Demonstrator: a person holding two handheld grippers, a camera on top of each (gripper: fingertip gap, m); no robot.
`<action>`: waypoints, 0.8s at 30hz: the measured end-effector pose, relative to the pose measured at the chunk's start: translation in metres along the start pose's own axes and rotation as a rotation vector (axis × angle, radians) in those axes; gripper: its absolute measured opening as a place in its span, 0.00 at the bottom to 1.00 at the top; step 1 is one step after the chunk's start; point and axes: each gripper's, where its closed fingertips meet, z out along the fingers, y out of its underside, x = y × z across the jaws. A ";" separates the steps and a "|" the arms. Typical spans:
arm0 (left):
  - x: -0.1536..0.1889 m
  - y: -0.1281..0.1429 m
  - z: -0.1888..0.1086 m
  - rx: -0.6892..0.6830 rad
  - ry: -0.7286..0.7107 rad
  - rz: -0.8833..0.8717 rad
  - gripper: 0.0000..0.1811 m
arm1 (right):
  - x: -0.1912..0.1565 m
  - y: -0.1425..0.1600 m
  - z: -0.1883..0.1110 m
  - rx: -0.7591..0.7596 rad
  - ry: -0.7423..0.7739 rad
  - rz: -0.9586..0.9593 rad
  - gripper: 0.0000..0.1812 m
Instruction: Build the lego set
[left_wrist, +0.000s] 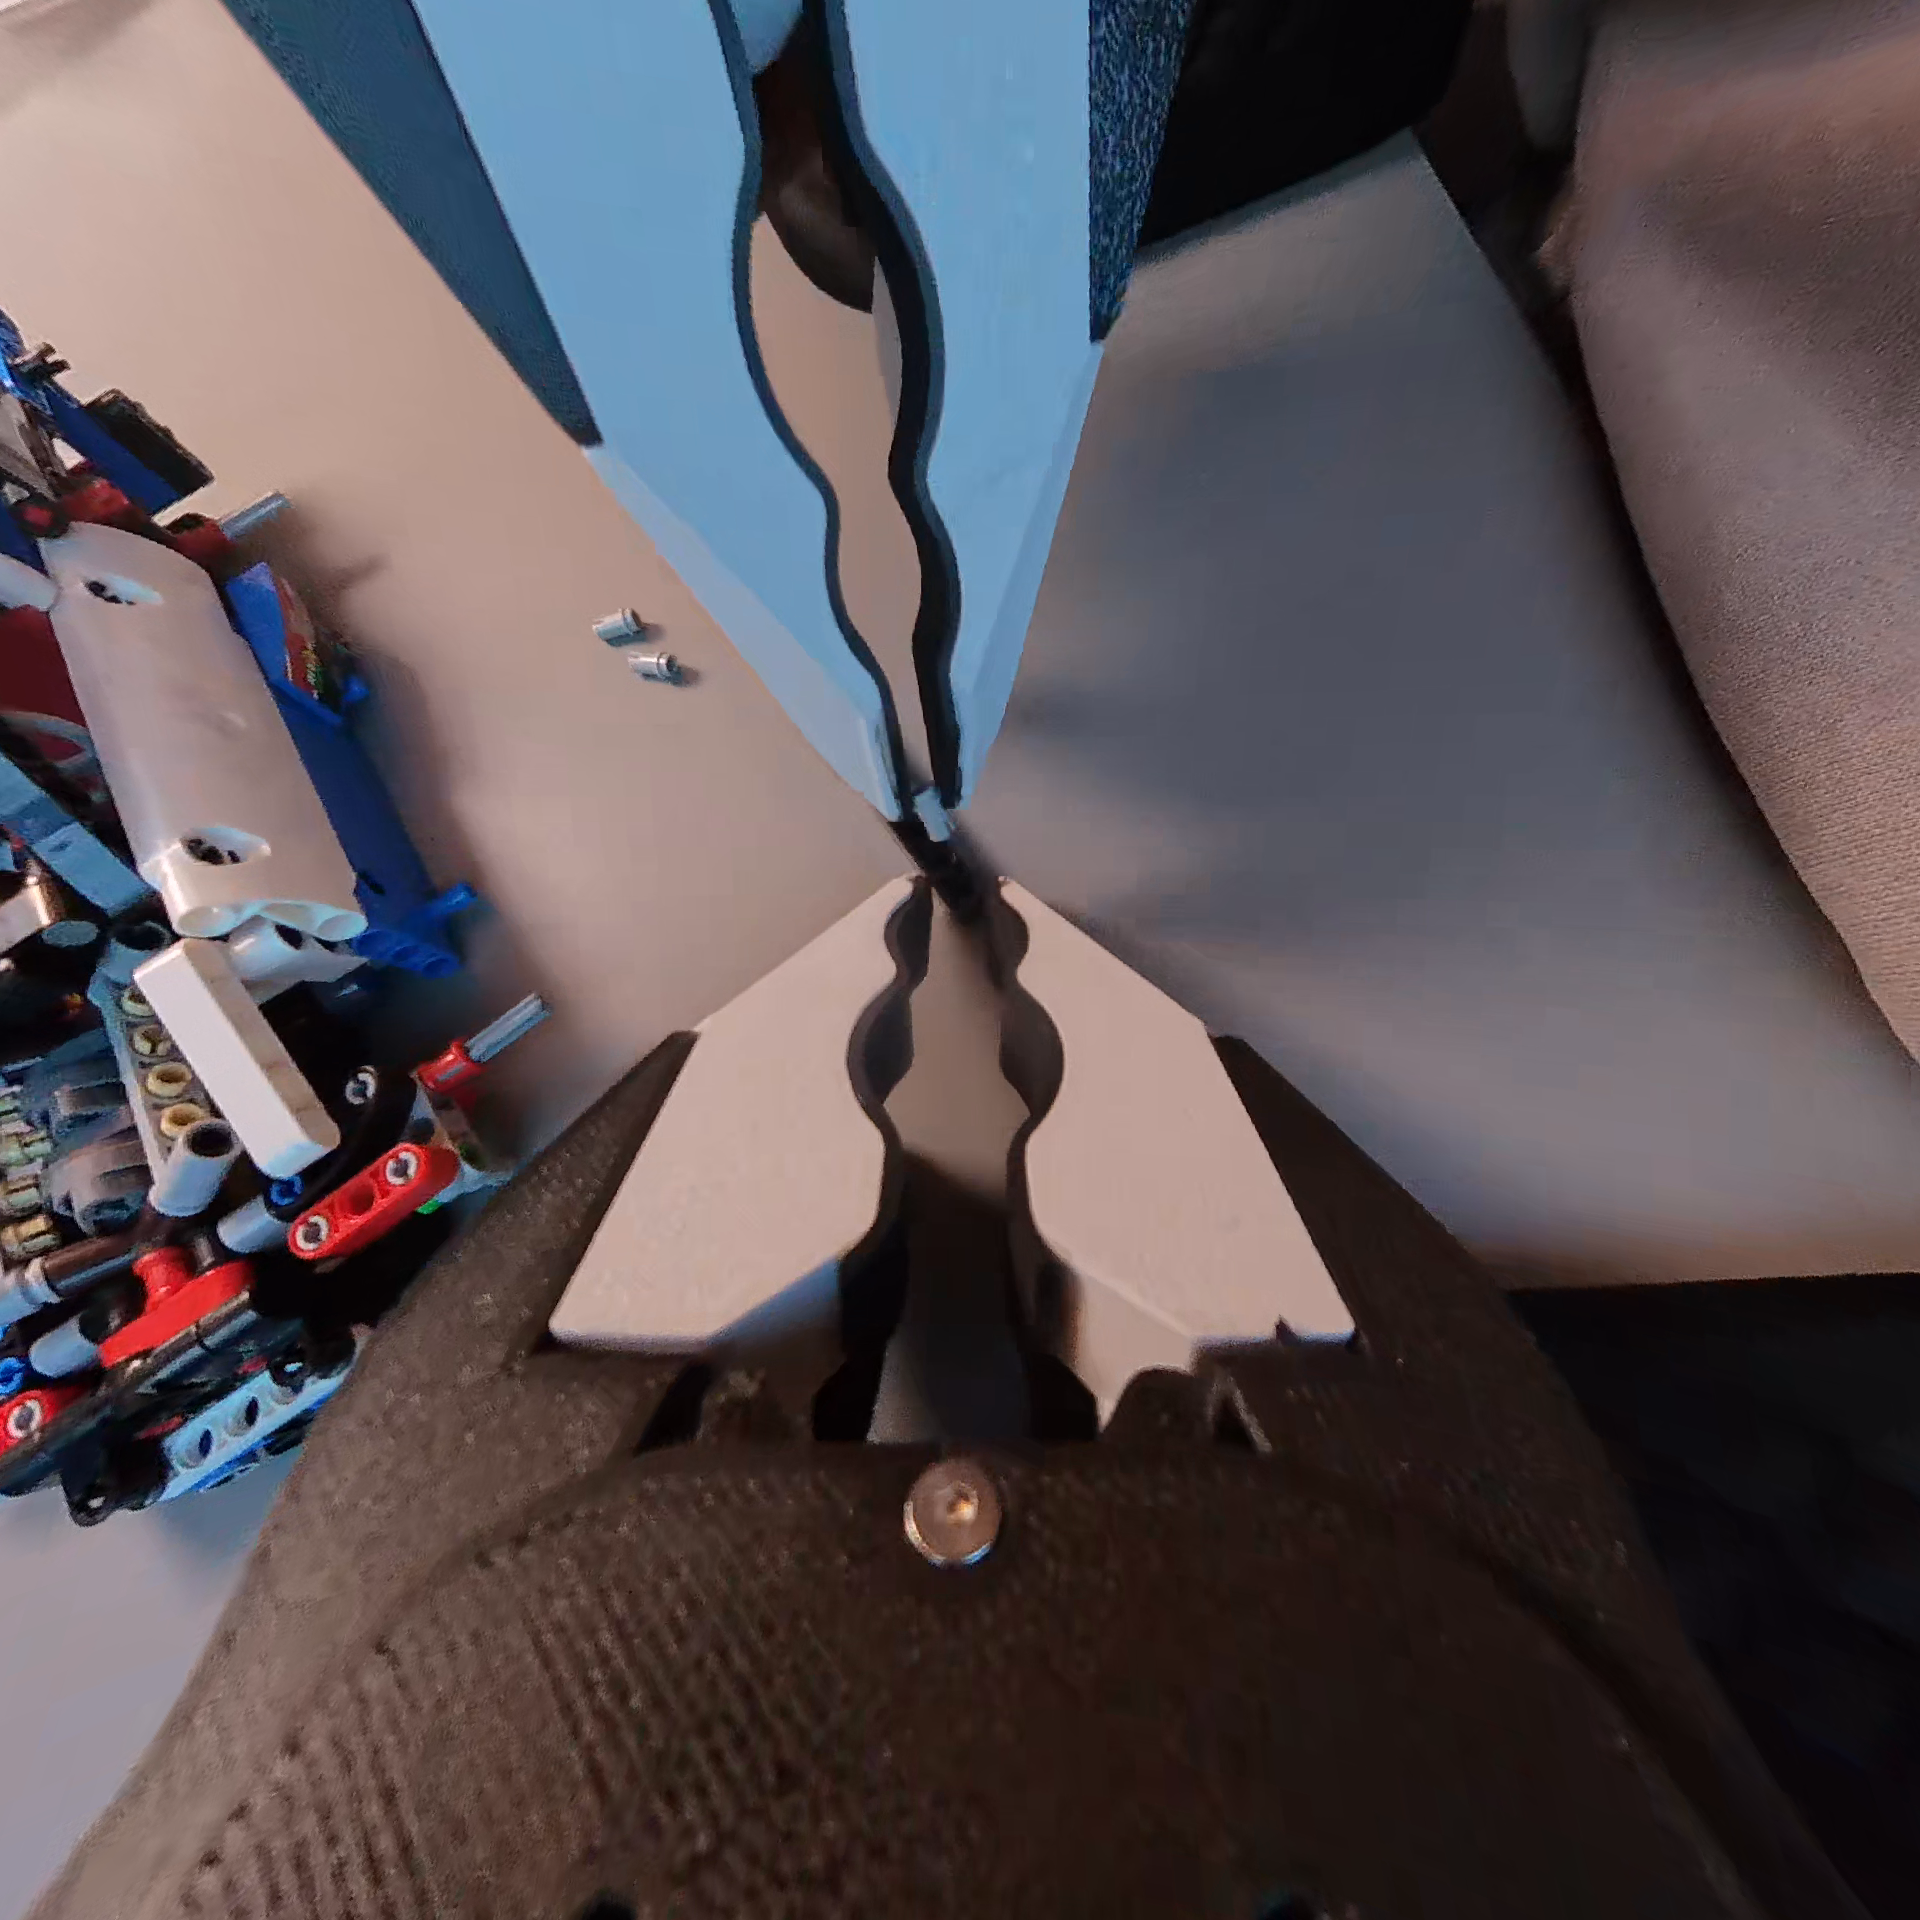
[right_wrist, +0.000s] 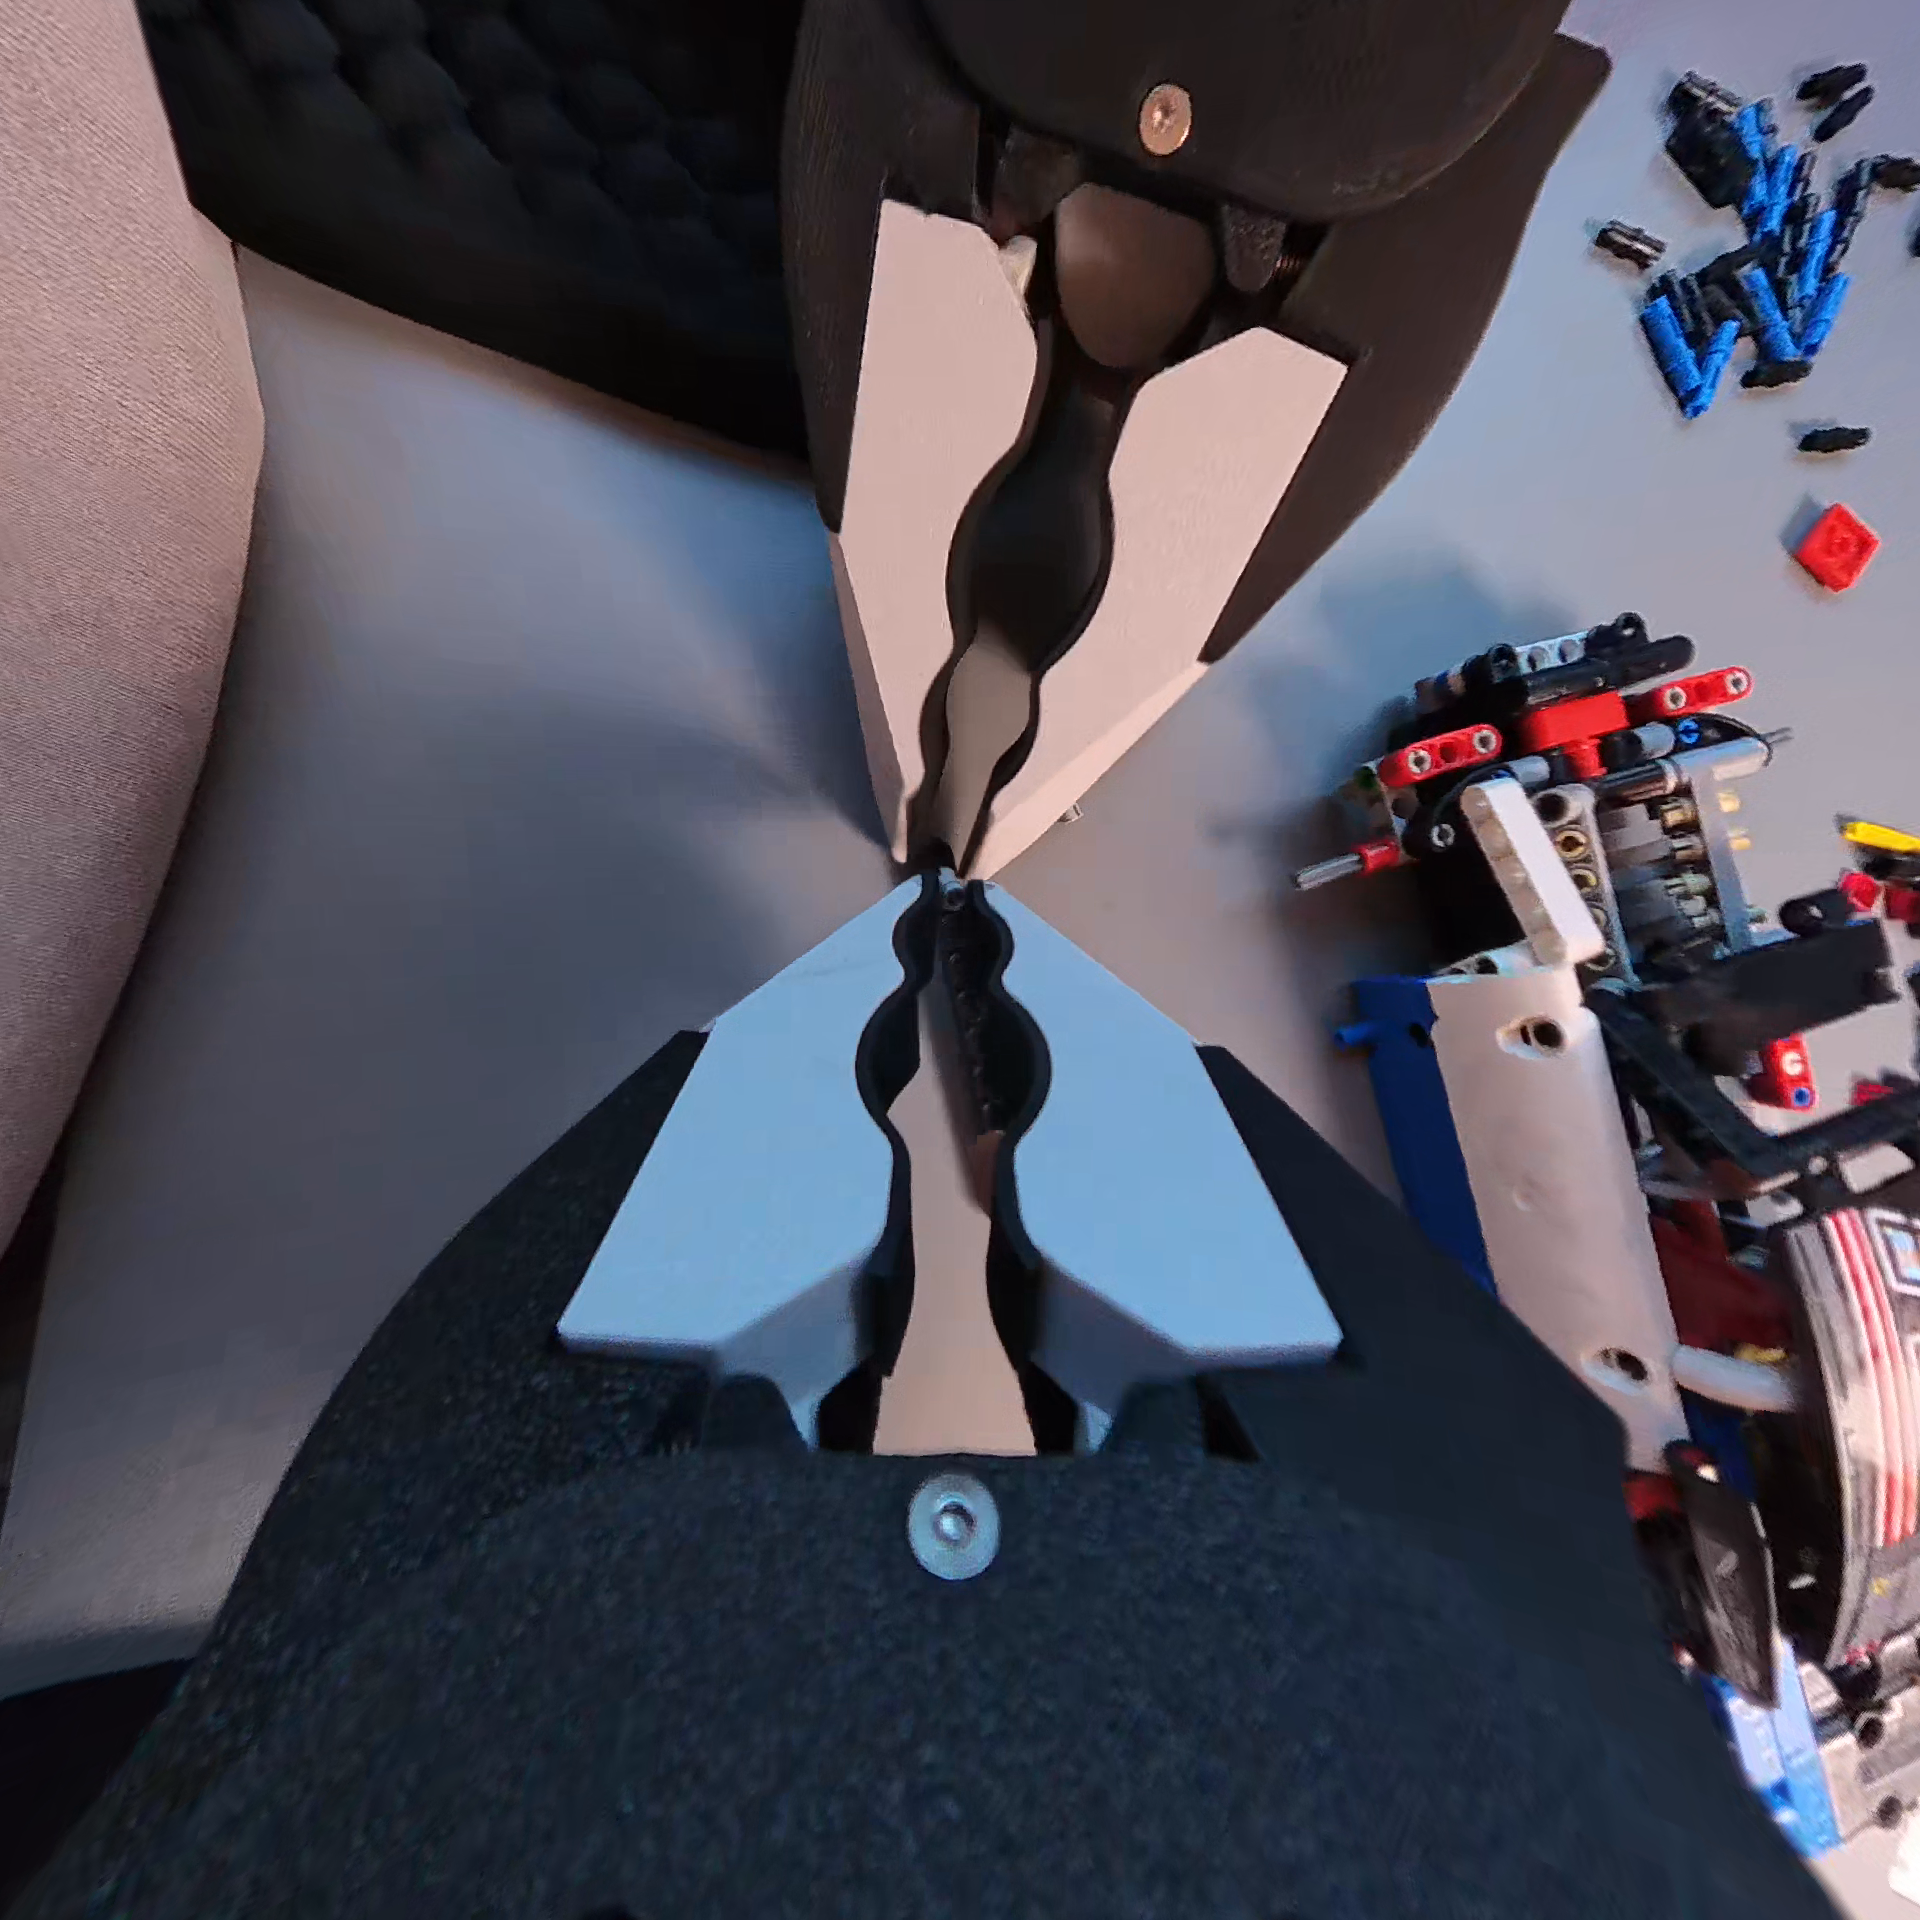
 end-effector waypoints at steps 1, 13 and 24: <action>0.000 0.000 0.000 0.000 -0.004 0.003 0.05 | 0.000 0.000 0.002 -0.012 -0.003 -0.008 0.01; -0.002 0.005 -0.003 -0.013 -0.071 0.034 0.04 | 0.002 0.002 0.014 -0.159 0.011 -0.094 0.02; -0.001 0.005 -0.003 -0.013 -0.082 0.051 0.03 | 0.000 0.001 0.017 -0.253 0.019 -0.155 0.02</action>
